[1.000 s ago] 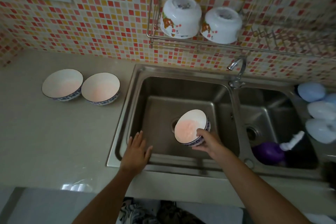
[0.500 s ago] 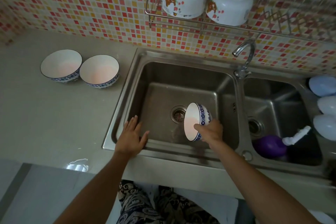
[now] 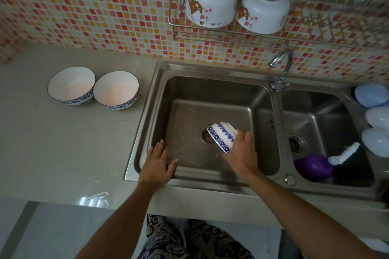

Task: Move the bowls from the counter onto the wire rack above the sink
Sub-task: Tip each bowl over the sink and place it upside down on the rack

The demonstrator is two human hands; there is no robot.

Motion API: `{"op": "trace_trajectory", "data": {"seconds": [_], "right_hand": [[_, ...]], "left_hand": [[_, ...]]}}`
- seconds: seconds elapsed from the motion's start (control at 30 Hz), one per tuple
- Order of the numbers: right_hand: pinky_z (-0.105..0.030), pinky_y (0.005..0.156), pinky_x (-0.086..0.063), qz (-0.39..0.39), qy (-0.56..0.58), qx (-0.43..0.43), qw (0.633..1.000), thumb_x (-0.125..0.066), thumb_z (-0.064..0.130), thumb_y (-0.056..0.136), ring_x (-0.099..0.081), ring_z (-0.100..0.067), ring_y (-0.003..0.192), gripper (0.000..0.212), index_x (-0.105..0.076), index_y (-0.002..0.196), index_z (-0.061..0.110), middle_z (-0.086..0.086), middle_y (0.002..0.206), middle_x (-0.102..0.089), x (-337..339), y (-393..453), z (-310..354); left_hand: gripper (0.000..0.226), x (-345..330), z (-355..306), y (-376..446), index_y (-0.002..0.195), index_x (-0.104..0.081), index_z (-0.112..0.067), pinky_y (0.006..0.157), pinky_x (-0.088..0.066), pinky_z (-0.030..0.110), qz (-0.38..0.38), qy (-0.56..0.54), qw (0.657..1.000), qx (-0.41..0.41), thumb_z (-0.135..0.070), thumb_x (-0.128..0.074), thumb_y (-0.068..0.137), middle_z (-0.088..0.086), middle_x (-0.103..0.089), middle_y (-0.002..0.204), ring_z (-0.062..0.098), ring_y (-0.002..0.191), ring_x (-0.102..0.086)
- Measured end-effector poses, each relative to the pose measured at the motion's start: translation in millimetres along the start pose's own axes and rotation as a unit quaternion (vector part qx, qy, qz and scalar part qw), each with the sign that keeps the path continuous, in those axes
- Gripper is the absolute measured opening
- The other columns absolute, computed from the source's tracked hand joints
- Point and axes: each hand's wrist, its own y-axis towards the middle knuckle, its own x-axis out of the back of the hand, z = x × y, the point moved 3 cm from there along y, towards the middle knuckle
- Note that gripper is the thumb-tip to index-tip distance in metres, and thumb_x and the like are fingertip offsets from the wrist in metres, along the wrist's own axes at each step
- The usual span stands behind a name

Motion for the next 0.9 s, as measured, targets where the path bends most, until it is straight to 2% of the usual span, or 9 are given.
{"op": "trace_trajectory", "data": {"seconds": [0.17,0.3,0.4,0.5,0.53,0.6,0.7,0.8,0.9], "right_hand": [[-0.034,0.075,-0.054,-0.003,-0.114,0.083,0.990,-0.081,0.021,0.066,-0.049,-0.026,0.105,0.076,-0.041,0.129,0.008,-0.012,0.117,-0.045,0,1,6],[-0.035,0.066,-0.056,-0.043,-0.169,0.117,0.978,-0.082,0.010,0.057,-0.055,-0.028,0.096,0.075,-0.048,0.124,0.003,-0.016,0.110,-0.054,-3,3,5],[-0.033,0.076,-0.052,-0.022,-0.081,0.071,0.994,-0.080,0.015,0.064,-0.051,-0.026,0.102,0.072,-0.043,0.126,0.007,-0.012,0.116,-0.047,1,3,6],[-0.036,0.074,-0.055,0.010,0.127,-0.103,0.986,-0.082,0.023,0.062,-0.056,-0.025,0.096,0.067,-0.049,0.118,0.008,-0.009,0.116,-0.048,10,9,0],[-0.038,0.070,-0.058,0.026,0.231,-0.166,0.958,-0.082,0.023,0.061,-0.060,-0.026,0.090,0.062,-0.053,0.114,0.006,-0.010,0.115,-0.054,15,10,-1],[-0.041,0.061,-0.060,0.065,0.442,-0.262,0.855,-0.075,0.016,0.072,-0.063,-0.028,0.078,0.040,-0.057,0.107,0.005,-0.016,0.111,-0.063,27,8,-4],[-0.048,0.073,-0.057,0.130,0.601,-0.314,0.723,-0.064,0.009,0.085,-0.061,-0.029,0.079,0.033,-0.050,0.114,0.009,-0.015,0.109,-0.056,44,4,-13],[-0.048,0.067,-0.060,0.147,0.679,-0.317,0.646,-0.062,0.011,0.085,-0.059,-0.037,0.096,0.037,-0.050,0.119,0.009,-0.016,0.110,-0.055,62,1,-24],[-0.045,0.061,-0.061,0.159,0.715,-0.283,0.619,-0.063,0.015,0.081,-0.058,-0.040,0.103,0.041,-0.052,0.121,0.013,-0.017,0.117,-0.055,84,0,-32]], "left_hand": [[0.099,2,-2,0,0.147,-0.024,-0.012,0.118,0.006,0.035,0.020,0.012,1.000,-0.007,-0.076,0.004,0.076,0.008,-0.006,0.159,0.020,0.146,0.002],[0.103,1,0,2,0.148,-0.016,-0.013,0.117,0.008,0.036,0.036,0.020,0.999,-0.012,-0.078,0.010,0.072,0.007,0.000,0.159,0.019,0.146,0.007],[0.098,5,1,5,0.149,-0.015,-0.015,0.118,0.006,0.035,0.037,0.015,0.999,-0.017,-0.077,0.004,0.075,0.006,0.001,0.159,0.018,0.145,0.008],[0.095,18,-3,11,0.149,-0.011,-0.018,0.119,0.002,0.036,0.020,0.010,0.999,-0.030,-0.078,0.001,0.076,0.004,0.003,0.159,0.016,0.145,0.008],[0.094,24,-6,15,0.149,-0.011,-0.018,0.119,0.002,0.035,0.005,0.007,0.999,-0.037,-0.078,0.000,0.077,0.004,0.001,0.159,0.016,0.145,0.007],[0.092,39,-14,23,0.150,-0.013,-0.018,0.119,0.003,0.033,-0.027,0.003,0.998,-0.051,-0.076,-0.004,0.079,0.005,-0.002,0.158,0.015,0.146,0.004],[0.087,67,-35,41,0.149,-0.014,-0.014,0.119,0.002,0.033,-0.075,-0.017,0.994,-0.074,-0.072,-0.011,0.084,0.004,-0.004,0.158,0.014,0.146,0.003],[0.076,108,-70,60,0.148,-0.020,-0.013,0.119,-0.002,0.033,-0.140,-0.030,0.983,-0.117,-0.062,-0.012,0.091,0.002,-0.007,0.157,0.015,0.146,-0.001],[0.062,155,-112,76,0.147,-0.021,-0.013,0.118,-0.002,0.031,-0.216,-0.026,0.961,-0.171,-0.049,-0.021,0.096,0.001,-0.009,0.156,0.013,0.144,-0.001]]}}
